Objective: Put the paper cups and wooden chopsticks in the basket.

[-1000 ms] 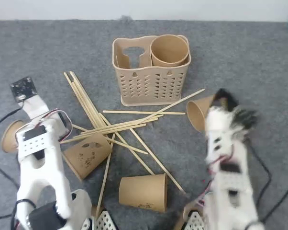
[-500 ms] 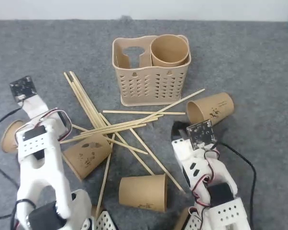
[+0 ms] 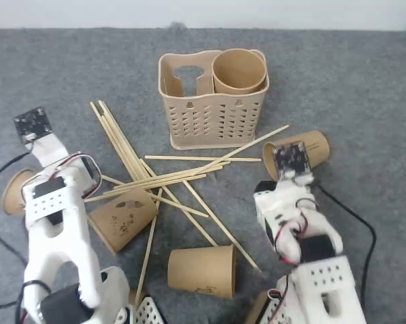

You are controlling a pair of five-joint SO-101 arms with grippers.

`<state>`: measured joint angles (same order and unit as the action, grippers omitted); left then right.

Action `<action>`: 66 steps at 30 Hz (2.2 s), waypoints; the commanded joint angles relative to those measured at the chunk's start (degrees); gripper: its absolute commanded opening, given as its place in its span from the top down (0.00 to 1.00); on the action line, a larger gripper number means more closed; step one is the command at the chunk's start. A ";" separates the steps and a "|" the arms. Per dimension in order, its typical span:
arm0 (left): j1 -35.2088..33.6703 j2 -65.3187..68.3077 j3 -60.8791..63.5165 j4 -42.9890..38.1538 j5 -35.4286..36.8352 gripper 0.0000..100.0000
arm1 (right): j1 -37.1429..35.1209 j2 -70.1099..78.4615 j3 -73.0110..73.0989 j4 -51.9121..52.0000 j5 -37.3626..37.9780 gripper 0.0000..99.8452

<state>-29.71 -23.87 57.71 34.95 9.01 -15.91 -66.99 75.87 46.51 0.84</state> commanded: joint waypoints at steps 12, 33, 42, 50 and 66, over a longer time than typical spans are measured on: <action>0.35 0.18 -0.31 -1.32 0.00 0.97 | 9.19 42.95 -12.92 -29.67 0.79 0.99; 0.53 0.18 -0.31 -1.49 0.00 0.97 | 28.00 67.74 -44.75 -46.37 -5.27 0.99; 0.62 0.18 -0.40 -1.58 0.00 0.97 | 26.51 70.90 -57.93 -30.73 -6.59 0.99; 0.62 0.18 -0.40 -1.58 0.00 0.97 | 26.15 56.04 -66.46 -7.60 -7.74 0.99; 0.35 0.18 -0.40 -1.58 0.00 0.97 | 26.51 72.40 -92.31 26.15 -8.26 0.86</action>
<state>-29.71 -23.87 57.71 34.86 9.01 11.34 3.25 -5.80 65.93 -7.60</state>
